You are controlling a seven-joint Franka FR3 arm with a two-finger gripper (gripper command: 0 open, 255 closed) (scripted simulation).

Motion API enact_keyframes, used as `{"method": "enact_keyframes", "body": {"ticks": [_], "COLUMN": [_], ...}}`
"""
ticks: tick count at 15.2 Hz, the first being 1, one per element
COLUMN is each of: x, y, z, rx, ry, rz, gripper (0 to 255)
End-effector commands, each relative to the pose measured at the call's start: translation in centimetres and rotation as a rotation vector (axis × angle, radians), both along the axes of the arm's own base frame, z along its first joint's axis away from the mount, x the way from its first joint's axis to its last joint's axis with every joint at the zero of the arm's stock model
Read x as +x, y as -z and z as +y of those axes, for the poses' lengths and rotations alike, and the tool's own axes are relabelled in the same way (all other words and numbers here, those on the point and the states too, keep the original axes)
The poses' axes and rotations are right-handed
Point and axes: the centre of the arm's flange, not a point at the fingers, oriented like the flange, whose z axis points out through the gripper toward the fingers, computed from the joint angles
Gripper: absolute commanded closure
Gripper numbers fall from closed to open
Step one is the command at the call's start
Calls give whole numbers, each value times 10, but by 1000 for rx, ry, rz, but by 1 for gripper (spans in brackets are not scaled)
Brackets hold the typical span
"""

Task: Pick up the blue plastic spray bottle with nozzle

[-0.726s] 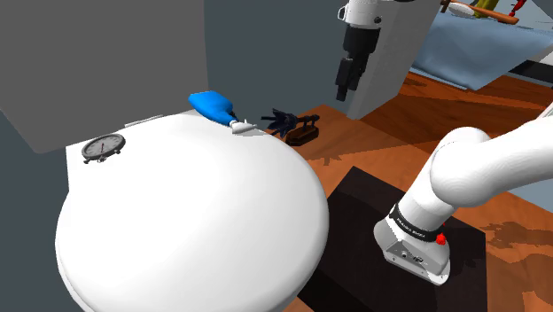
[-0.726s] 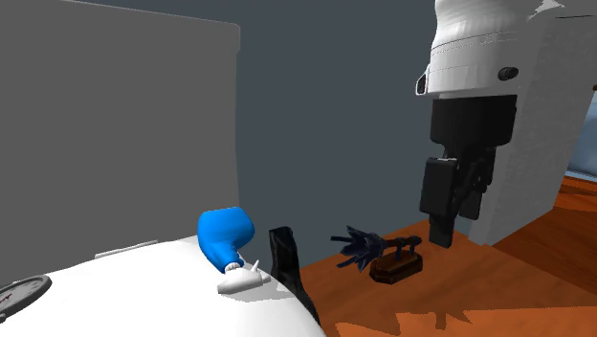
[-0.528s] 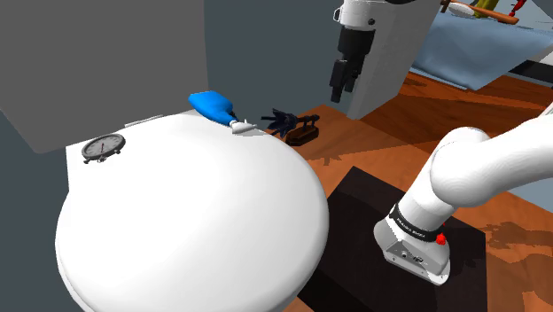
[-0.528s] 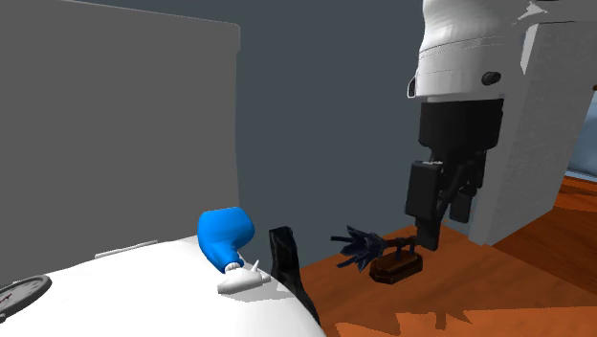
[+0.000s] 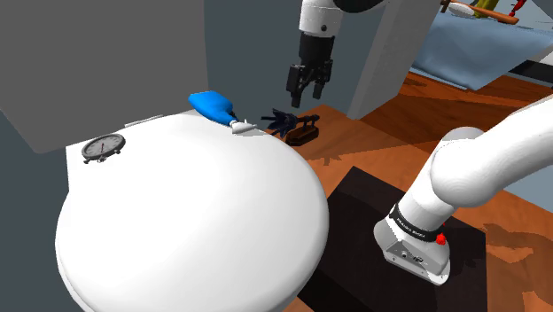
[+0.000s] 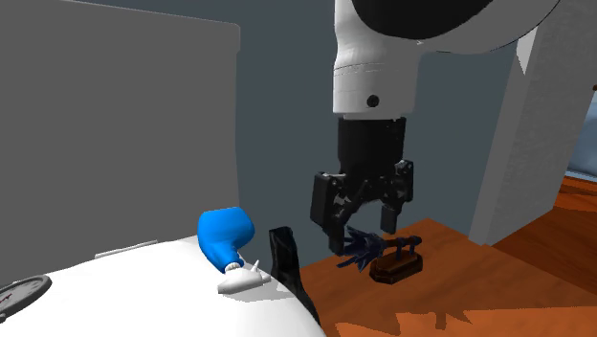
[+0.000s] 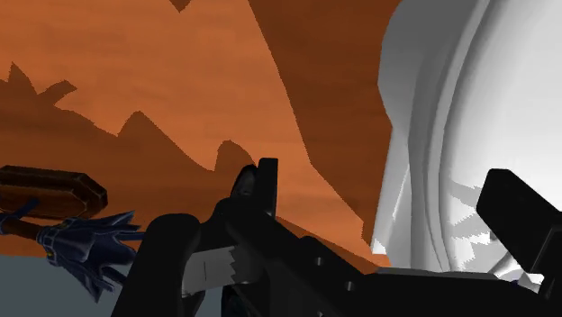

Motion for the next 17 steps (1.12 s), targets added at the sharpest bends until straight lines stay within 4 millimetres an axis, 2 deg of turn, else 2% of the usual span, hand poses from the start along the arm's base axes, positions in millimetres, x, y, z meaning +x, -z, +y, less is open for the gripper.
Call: {"method": "enact_keyframes", "body": {"ticks": [1,9,17], "x": [19,96,181], "y": [3,20,33], "z": [21,83,134], "rx": [7,26,45], "ry": [38,183,326], "rz": [-5,-26,-47], "gripper": [0,0,0]}}
